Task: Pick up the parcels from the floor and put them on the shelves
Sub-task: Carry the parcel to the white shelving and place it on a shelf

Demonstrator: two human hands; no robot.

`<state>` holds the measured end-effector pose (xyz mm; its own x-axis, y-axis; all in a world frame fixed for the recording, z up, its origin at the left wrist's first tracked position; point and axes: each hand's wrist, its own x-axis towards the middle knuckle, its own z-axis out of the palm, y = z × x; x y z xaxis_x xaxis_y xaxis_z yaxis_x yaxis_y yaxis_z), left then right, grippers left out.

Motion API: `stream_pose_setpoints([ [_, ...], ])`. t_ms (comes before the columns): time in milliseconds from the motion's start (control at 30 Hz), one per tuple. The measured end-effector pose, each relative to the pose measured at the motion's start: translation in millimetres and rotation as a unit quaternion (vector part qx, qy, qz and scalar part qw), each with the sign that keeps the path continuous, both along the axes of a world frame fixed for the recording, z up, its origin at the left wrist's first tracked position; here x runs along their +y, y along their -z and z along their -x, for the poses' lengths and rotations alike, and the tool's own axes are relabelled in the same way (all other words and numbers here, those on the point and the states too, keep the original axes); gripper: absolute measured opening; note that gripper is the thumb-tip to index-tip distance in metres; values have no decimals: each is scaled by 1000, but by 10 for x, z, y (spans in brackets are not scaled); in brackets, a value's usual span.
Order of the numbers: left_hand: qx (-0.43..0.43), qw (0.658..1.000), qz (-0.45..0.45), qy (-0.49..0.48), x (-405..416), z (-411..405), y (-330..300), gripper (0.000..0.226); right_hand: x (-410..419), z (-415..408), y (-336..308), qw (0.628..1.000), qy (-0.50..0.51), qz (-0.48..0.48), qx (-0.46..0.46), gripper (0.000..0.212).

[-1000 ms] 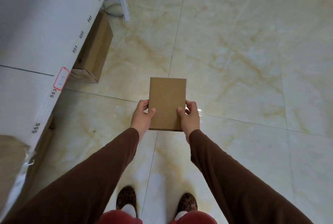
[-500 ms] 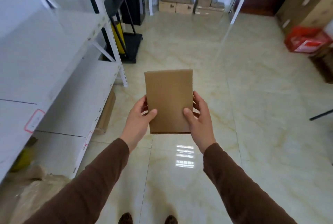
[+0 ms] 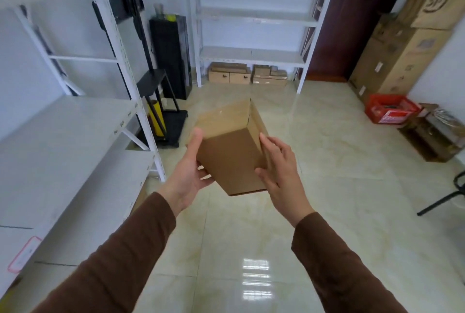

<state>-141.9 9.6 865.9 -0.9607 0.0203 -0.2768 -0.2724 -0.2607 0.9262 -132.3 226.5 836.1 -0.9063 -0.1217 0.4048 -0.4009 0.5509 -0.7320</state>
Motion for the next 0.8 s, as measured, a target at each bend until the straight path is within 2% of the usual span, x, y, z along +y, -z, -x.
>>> stream_pose_setpoints([
  [67, 11, 1000, 1, 9, 1, 227, 13, 44, -53, 250, -19, 1000, 0, 26, -13, 65],
  [133, 31, 999, 22, 1, -17, 505, 64, 32, -163, 521, -80, 989, 4, 132, -71, 58],
  [167, 42, 998, 36, -5, -26, 659, 74, 34, -231, 662, -129, 974, 4, 204, -99, 54],
  [233, 67, 995, 75, -11, -57, 1007, 95, 58, -349, 998, -206, 936, 18, 324, -138, 50],
  [300, 87, 990, 109, -4, -74, 1343, 62, 68, -408, 1350, -248, 914, 43, 372, -157, 50],
  [400, 103, 984, 141, 19, -74, 1864, -9, 60, -420, 1860, -309, 915, 35, 368, -158, 45],
  [567, 64, 988, 112, 82, -81, 2797, -102, 88, -198, 2638, -231, 927, 29, 343, -147, 55],
  [733, 80, 988, 93, 89, 58, 3814, -35, 54, 6, 3589, -147, 934, -3, 323, -153, 59],
  [800, 92, 986, 99, 95, 149, 4252, 24, 51, 74, 4050, -135, 928, 8, 337, -157, 53],
])
